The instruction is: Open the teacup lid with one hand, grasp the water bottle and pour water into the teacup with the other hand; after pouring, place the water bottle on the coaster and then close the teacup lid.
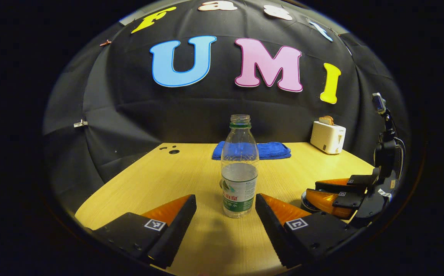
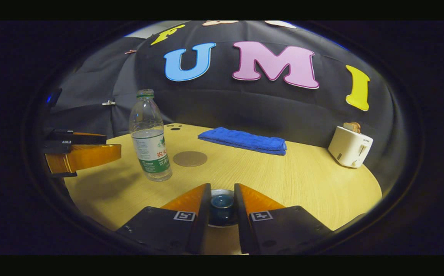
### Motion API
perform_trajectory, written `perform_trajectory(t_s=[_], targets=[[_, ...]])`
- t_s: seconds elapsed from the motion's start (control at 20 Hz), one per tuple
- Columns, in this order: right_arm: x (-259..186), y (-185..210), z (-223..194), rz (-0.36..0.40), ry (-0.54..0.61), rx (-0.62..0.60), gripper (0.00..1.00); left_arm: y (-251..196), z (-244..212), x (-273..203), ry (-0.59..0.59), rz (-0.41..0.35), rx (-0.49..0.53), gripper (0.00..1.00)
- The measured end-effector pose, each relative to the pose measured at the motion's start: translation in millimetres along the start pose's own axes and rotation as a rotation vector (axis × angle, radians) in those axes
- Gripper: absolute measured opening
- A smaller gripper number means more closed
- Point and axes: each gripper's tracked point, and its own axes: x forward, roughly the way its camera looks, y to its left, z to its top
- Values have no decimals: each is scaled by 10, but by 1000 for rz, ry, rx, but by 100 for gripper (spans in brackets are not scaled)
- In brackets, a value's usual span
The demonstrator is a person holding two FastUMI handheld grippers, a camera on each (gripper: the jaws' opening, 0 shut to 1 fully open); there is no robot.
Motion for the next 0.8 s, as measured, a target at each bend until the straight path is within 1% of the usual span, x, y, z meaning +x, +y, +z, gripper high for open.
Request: perform_trajectory(t_s=[0.05,0.25,0.3,0.5,0.6,0.8], targets=[[-15,-5,10,5,4,3,33,-7,-4,2,-1,1,0,97],[-6,20,33,21,19,11,31,-21,-65,9,7,-1,12,97],[-5,26,32,28,27,18,29,-27,-73,16,9,-4,18,98],[-29,15,151,41,14,7,29,-81,-117,69,11,-27,25,97],[-49,12,254,44,-4,-4,33,-107,-126,142,10,-34,27,97],[-97,-39,411,47,-27,-3,33,-182,-87,349,-15,-63,35,98]])
